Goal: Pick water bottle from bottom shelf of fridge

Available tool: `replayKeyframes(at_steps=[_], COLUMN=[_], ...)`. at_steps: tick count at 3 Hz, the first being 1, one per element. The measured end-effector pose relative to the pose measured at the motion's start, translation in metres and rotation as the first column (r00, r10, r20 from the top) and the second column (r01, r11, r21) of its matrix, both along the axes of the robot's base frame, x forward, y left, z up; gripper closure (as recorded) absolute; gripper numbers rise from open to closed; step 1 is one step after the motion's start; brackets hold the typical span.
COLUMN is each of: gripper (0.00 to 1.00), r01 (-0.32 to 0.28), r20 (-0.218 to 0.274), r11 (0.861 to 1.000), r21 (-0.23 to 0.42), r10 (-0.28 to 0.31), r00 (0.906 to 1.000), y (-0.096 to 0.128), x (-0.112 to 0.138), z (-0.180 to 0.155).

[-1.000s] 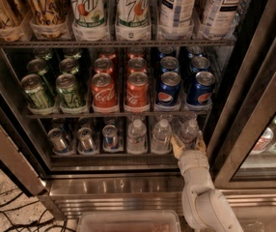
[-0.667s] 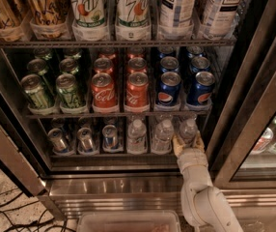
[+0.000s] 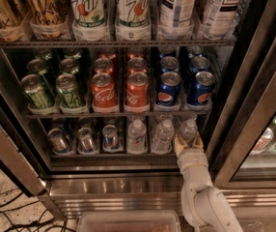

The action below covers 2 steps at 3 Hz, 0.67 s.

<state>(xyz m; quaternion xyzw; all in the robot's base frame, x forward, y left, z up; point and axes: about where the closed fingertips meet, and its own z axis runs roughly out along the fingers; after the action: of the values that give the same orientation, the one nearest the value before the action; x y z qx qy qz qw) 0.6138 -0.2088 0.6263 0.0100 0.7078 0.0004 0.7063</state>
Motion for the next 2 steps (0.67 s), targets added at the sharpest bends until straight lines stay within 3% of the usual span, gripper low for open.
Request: replayKeyframes(at_steps=[1,2], gripper=[1.0,1.0], r01=[0.0,-0.006], r20=[0.0,0.014], r11=[1.0,1.0], r21=[0.0,0.002], r10=[0.0,0.005], r00=[1.0,0.9999], y=[0.0,0.0007], x=[0.0,-0.0011], z=[0.0,0.0041])
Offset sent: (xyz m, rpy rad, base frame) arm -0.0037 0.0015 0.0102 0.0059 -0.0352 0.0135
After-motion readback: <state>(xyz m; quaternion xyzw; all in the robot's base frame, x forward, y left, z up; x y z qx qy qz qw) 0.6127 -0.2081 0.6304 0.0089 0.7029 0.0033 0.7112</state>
